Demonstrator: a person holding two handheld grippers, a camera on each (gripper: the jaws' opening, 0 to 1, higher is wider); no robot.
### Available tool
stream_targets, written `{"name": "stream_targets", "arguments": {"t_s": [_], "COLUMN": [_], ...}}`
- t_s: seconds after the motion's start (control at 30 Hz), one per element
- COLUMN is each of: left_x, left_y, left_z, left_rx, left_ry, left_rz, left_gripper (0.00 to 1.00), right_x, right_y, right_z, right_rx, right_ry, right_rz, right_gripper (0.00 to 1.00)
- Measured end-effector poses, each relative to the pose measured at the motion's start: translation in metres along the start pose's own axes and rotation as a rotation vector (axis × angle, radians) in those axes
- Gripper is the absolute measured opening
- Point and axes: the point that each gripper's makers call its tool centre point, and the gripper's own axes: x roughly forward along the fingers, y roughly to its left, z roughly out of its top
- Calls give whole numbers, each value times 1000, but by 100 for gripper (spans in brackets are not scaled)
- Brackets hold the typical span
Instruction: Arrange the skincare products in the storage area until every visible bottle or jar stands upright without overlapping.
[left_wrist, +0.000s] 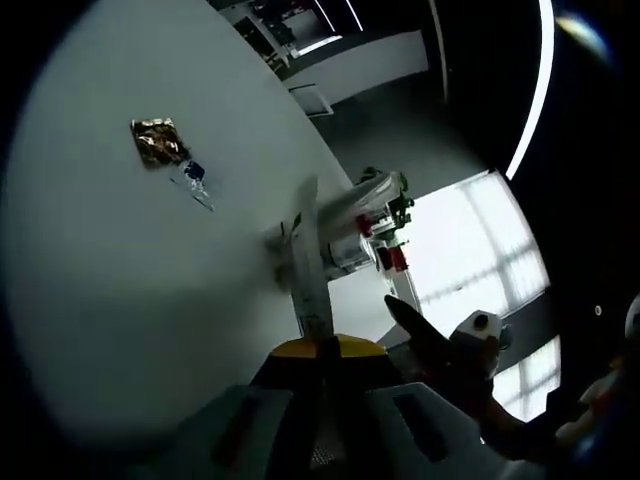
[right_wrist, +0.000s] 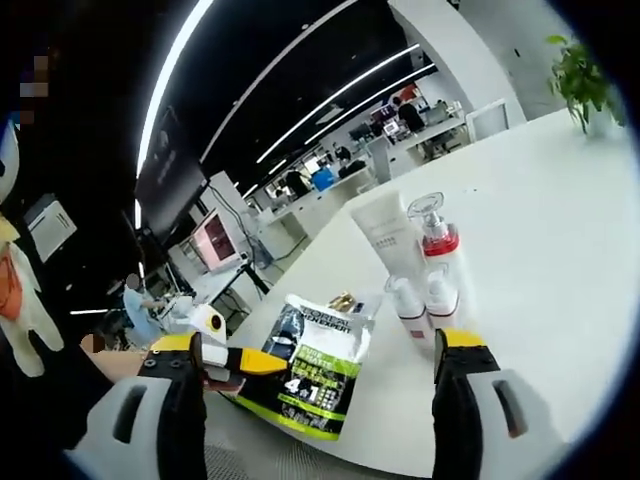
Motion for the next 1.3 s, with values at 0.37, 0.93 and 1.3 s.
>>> {"name": "stream_targets", "arguments": {"t_s": [0.37,0.93,1.3], "left_x": [17,29,22], "left_y": [34,66,84], "left_z": [-9,2,3], "left_rx": [10,158,574], "left_ry": [58,38,165], "left_rz": [73,221,383], "left_gripper": [0,4,18], "right_x": [-3,-2,-2], "right_y": [-1,-6,-8], "right_z": [-5,-8,-9], "right_rx": [18,35,47], "right_ry": [7,14,15], "right_rz": [-26,-29,-30], "right_gripper": [100,100,100]}}
